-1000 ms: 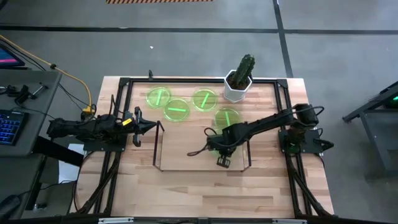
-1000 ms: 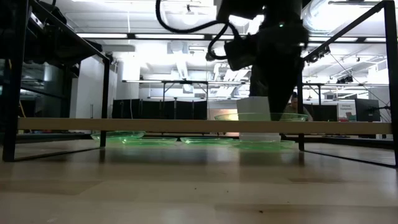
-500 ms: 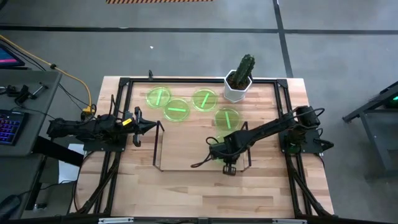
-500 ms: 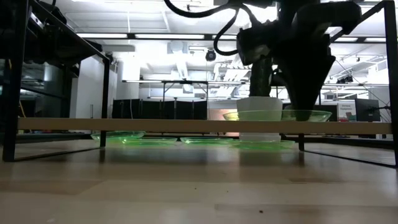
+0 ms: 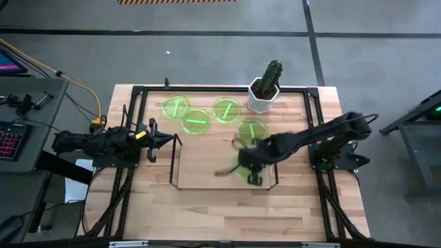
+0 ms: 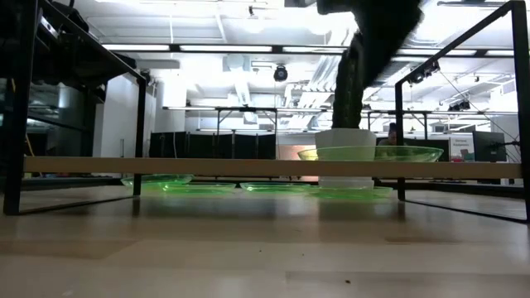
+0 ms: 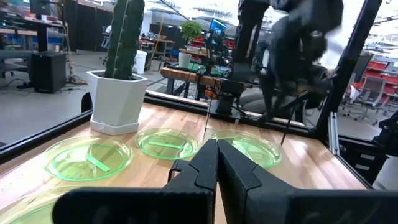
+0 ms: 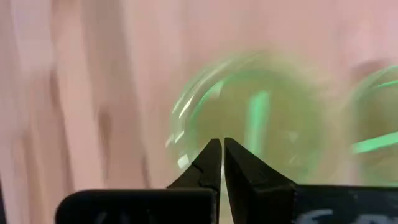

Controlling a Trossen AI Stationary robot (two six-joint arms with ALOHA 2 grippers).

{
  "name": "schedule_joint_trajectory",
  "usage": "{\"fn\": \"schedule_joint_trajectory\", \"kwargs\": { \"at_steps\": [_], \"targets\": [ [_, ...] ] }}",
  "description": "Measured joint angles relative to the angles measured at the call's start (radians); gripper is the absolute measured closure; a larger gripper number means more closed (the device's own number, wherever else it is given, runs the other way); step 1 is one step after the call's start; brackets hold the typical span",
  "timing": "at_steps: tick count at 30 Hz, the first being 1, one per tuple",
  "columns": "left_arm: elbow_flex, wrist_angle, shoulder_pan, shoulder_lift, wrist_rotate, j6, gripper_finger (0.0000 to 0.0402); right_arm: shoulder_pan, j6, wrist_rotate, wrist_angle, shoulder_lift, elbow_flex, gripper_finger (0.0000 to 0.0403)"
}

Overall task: Place and stack plates onto a shelf
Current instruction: Put the green transparent plate on the shelf

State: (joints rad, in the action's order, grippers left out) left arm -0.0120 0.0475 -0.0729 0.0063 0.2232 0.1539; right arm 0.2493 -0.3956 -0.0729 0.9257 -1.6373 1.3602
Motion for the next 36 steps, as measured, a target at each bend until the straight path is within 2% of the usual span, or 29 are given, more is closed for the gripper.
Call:
{"fn": "schedule_joint_trajectory", "kwargs": {
  "at_steps": [5, 10, 12, 15, 18, 20, 22, 26, 32, 34, 36],
  "targets": [
    [0.0, 0.003, 0.0, 0.0, 0.0, 0.0, 0.0402, -0.053, -0.069, -0.143, -0.101, 0.165, 0.0, 0.0403],
    [0.0, 0.003, 0.0, 0.0, 0.0, 0.001, 0.0402, -0.08, -0.067, -0.175, -0.134, 0.304, 0.0, 0.0403],
    [0.0, 0.026, 0.0, 0.0, -0.005, 0.064, 0.0402, -0.085, -0.072, -0.204, -0.133, 0.343, 0.0, 0.0403],
    [0.0, 0.184, -0.001, 0.0, -0.004, 0.263, 0.0402, -0.088, -0.087, -0.236, -0.134, 0.389, 0.0, 0.0403],
    [0.0, 0.39, 0.0, 0.0, 0.084, 0.427, 0.0402, -0.088, -0.106, -0.272, -0.134, 0.412, 0.0, 0.0403],
    [-0.017, 0.51, 0.004, 0.014, 0.161, 0.42, 0.0401, -0.088, -0.123, -0.292, -0.134, 0.417, 0.0, 0.0403],
    [-0.071, 0.516, 0.015, 0.047, 0.179, 0.393, 0.0402, -0.088, -0.128, -0.306, -0.134, 0.416, 0.0, 0.0403],
    [-0.272, 0.305, 0.059, 0.195, 0.224, 0.391, 0.0401, -0.095, -0.149, -0.33, -0.133, 0.405, 0.0, 0.0403],
    [-0.669, -0.318, 0.222, 0.505, 0.233, 0.399, 0.0375, -0.126, -0.173, -0.338, -0.136, 0.4, -0.001, 0.0403],
    [-0.781, -0.531, 0.306, 0.61, 0.208, 0.386, 0.0362, -0.132, -0.173, -0.338, -0.136, 0.4, -0.001, 0.0403],
    [-0.864, -0.691, 0.398, 0.712, 0.133, 0.343, 0.0346, -0.132, -0.173, -0.337, -0.135, 0.4, -0.001, 0.0403]
  ]
}}
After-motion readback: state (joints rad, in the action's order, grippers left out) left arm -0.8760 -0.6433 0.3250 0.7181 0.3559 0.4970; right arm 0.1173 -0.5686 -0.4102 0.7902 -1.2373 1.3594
